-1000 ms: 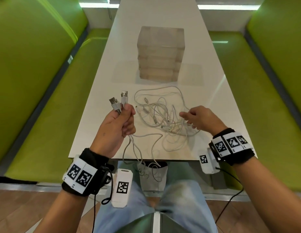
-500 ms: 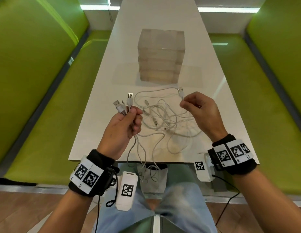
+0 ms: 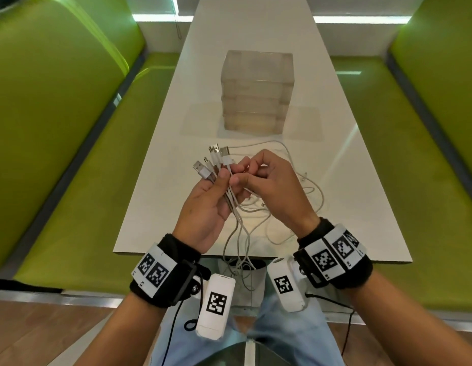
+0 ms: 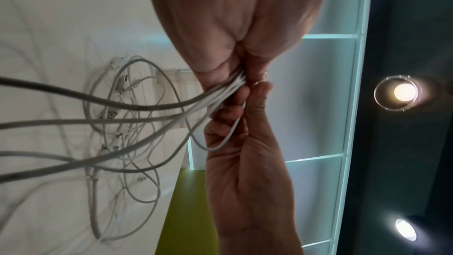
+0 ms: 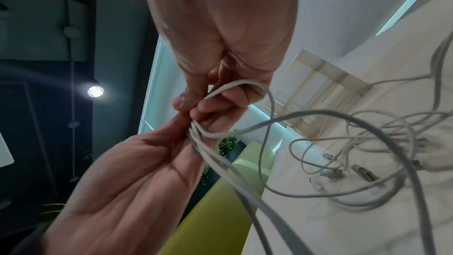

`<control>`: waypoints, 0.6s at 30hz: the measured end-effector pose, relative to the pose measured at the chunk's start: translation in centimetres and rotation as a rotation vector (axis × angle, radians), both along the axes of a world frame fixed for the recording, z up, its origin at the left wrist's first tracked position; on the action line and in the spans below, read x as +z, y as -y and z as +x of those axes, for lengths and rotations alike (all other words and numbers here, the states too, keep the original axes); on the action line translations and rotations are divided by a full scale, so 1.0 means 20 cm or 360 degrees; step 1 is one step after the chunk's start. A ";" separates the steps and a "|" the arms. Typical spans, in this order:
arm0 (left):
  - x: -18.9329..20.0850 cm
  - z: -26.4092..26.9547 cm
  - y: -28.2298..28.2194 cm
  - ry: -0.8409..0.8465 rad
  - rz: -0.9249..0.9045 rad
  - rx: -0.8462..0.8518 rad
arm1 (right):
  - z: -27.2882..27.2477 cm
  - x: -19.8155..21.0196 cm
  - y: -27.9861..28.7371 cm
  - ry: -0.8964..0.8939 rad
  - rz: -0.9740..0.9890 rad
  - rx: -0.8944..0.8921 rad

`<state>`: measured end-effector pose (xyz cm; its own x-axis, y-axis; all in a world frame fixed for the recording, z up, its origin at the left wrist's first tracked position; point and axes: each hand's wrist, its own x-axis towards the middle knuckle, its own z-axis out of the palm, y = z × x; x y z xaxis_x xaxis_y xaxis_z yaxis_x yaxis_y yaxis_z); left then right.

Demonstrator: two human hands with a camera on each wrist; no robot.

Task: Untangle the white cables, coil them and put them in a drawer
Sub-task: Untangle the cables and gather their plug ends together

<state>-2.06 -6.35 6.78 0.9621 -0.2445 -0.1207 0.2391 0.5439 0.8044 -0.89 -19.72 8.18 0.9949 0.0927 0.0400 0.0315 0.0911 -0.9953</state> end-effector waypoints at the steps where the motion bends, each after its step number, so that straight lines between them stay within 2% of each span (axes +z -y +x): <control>1: 0.00 0.00 0.00 0.0004 -0.0020 -0.0008 | 0.01 0.01 0.00 -0.0004 0.0004 0.0011; 4: -0.01 0.00 -0.01 0.0004 0.0004 0.0032 | 0.02 0.02 0.01 0.0002 -0.0123 0.0164; 7: 0.00 0.03 -0.06 0.0042 -0.0063 0.0099 | 0.04 0.04 0.06 -0.0011 -0.0491 0.0486; 9: 0.02 0.06 -0.13 0.0082 -0.0159 0.0237 | 0.06 0.01 0.12 -0.0005 -0.0763 0.0651; 12: 0.08 0.10 -0.27 0.0111 -0.0301 0.0493 | 0.12 -0.09 0.24 0.0036 -0.1129 0.0693; 15: 0.10 0.14 -0.40 0.0095 -0.0272 0.0632 | 0.15 -0.16 0.34 0.0026 -0.1078 0.0594; 18: 0.06 0.14 -0.40 0.0043 0.0055 0.0630 | 0.14 -0.12 0.32 -0.0027 -0.0834 0.0515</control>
<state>0.71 1.62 8.04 0.9840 0.1500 -0.0959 -0.0051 0.5620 0.8271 1.86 -26.21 5.80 0.9130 0.3933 -0.1082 0.0679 -0.4083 -0.9103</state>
